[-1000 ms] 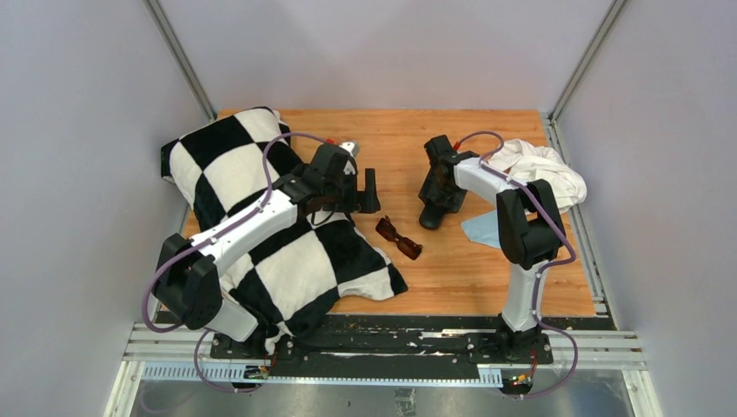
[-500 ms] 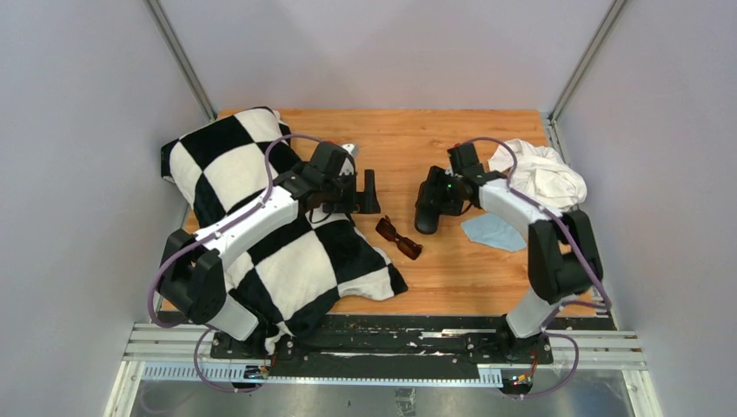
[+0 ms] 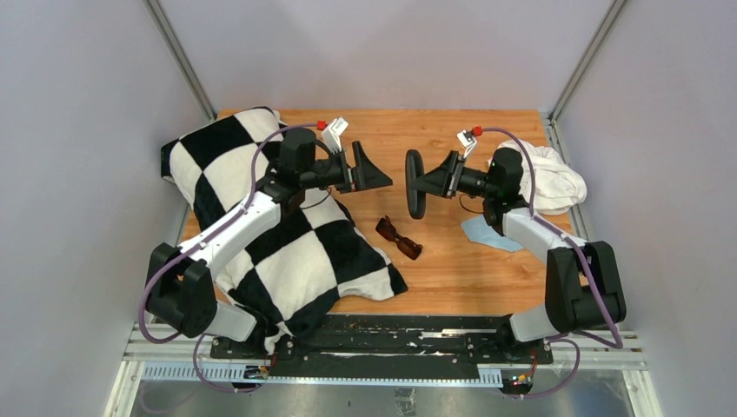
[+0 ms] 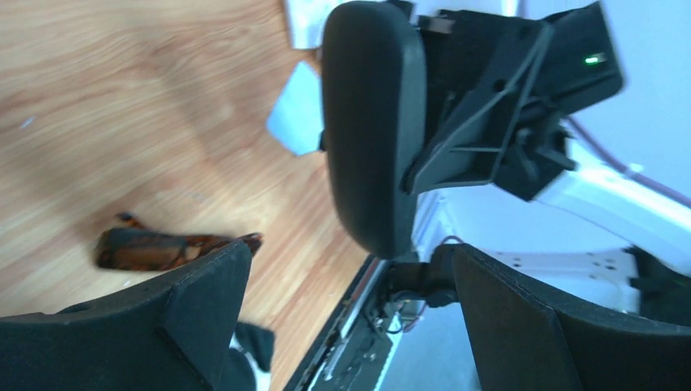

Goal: Organize the sunglasses
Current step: Pick up the sunglasses case from the center of the board.

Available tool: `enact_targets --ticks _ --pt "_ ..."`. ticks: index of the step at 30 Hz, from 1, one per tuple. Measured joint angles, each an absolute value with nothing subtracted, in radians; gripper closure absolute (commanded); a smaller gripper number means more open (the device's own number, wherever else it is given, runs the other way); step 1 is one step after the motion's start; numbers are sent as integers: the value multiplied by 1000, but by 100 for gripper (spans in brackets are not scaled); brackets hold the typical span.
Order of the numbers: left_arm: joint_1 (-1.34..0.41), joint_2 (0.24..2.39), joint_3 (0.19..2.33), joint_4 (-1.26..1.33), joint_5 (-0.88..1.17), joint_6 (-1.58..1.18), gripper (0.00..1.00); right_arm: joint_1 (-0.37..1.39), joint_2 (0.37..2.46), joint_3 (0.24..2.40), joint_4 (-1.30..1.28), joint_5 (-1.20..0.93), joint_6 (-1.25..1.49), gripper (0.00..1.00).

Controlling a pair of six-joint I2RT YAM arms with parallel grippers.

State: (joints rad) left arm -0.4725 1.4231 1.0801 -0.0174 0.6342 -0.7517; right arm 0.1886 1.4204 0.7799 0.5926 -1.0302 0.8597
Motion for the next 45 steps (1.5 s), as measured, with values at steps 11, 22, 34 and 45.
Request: enact_targets --ticks 11,22,34,45 --pt "-474 1413 1090 142 778 -839 0 190 1638 766 1352 -1187 1390 56" --pt "-513 1484 1147 164 795 -843 0 230 1663 780 1492 -1214 1522 56" --pt "-521 1543 1206 176 793 -859 18 252 1663 780 1504 -1227 1533 57" --pt "-521 1553 1204 208 793 -891 8 255 1663 783 1519 -1230 1552 59"
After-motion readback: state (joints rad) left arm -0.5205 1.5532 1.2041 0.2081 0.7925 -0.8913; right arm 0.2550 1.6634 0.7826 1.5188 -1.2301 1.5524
